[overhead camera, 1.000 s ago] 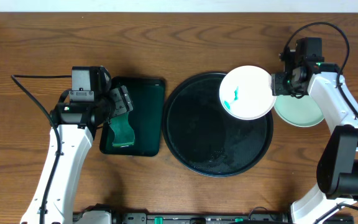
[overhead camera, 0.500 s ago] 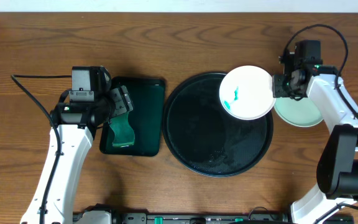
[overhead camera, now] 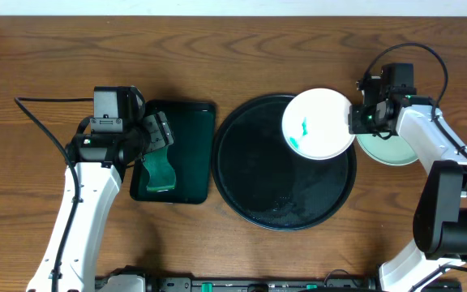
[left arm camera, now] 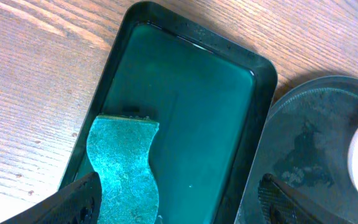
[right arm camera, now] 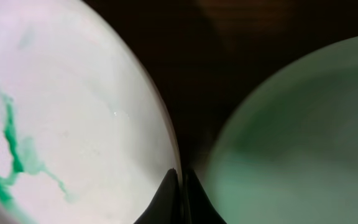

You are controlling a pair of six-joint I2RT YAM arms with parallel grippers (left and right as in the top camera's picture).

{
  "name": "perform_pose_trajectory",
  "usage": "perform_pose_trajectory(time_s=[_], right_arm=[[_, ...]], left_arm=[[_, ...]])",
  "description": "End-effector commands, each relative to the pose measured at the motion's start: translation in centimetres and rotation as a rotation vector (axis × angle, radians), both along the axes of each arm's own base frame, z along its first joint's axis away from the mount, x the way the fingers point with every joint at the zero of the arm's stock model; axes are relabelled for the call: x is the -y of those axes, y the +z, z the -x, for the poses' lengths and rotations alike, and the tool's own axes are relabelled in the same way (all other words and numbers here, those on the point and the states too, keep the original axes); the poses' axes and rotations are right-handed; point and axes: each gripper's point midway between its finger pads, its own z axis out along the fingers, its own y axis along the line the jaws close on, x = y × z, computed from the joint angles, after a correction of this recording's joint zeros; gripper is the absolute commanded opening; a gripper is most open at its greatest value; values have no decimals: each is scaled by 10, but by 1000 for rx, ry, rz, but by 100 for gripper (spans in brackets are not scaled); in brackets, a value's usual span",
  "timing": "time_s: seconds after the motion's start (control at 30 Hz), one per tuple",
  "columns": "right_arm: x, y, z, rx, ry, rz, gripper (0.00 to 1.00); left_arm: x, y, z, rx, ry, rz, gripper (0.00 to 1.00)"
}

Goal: Clean dirty plates on tray and stack at the side
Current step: 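Grasp the white plate's right rim with the right gripper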

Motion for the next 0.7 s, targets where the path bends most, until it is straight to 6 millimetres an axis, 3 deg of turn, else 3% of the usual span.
perform_pose_trajectory(time_s=[0.0,0.2,0.47,0.67], right_arm=[[-36,1,10,-38,48,-146,1],[-59,-4,36,-152,64,-176,1],[-63,-13,70,-333,-119,-185,1],[-59,-18,71,-331,-140,-107,2]], left_arm=[[0,8,-4,21,-3,0,81],[0,8,-4,21,-3,0,81],[0,8,-4,21,-3,0,81],[0,8,-4,21,-3,0,81]])
